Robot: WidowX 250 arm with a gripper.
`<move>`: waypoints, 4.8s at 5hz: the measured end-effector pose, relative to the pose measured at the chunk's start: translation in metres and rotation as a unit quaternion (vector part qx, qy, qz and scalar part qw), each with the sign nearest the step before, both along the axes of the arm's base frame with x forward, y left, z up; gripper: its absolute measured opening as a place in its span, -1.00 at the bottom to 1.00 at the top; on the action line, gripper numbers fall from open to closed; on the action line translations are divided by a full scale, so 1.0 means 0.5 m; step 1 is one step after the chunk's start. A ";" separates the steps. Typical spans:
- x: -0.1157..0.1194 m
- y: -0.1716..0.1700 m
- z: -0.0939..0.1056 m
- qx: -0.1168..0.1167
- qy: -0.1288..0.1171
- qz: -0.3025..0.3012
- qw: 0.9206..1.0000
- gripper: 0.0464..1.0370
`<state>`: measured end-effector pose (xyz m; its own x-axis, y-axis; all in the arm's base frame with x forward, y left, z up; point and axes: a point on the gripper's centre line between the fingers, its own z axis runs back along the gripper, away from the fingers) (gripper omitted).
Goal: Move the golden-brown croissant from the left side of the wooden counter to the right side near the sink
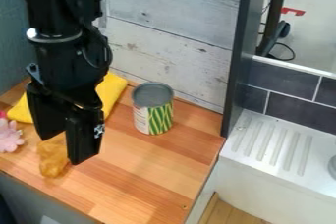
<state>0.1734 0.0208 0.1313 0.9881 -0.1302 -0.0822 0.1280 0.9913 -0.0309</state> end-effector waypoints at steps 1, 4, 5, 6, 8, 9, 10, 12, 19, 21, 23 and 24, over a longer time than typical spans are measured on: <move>-0.003 0.000 -0.007 -0.001 0.008 0.001 1.000 0.93; 0.026 0.124 -0.074 0.040 0.016 0.066 0.997 0.93; 0.035 0.148 -0.107 0.046 0.023 0.089 0.995 0.93; 0.038 0.168 -0.139 0.043 0.042 0.109 0.992 0.93; 0.048 0.201 -0.190 0.056 0.052 0.157 0.985 0.93; 0.054 0.207 -0.215 0.058 0.067 0.164 0.982 0.93; 0.059 0.205 -0.243 0.049 0.074 0.169 0.982 0.93; 0.072 0.204 -0.260 0.037 0.076 0.168 0.982 0.84; 0.197 -0.050 -0.123 0.007 0.030 -0.091 0.995 0.10; 0.257 -0.121 -0.189 0.028 0.095 -0.162 0.982 0.10; 0.246 -0.119 -0.239 0.009 0.152 -0.162 0.975 0.10; 0.255 -0.095 -0.246 0.003 0.154 -0.147 0.977 0.10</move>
<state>0.3008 -0.0266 0.0084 0.8358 -0.4036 -0.3723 0.3934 0.9131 -0.1069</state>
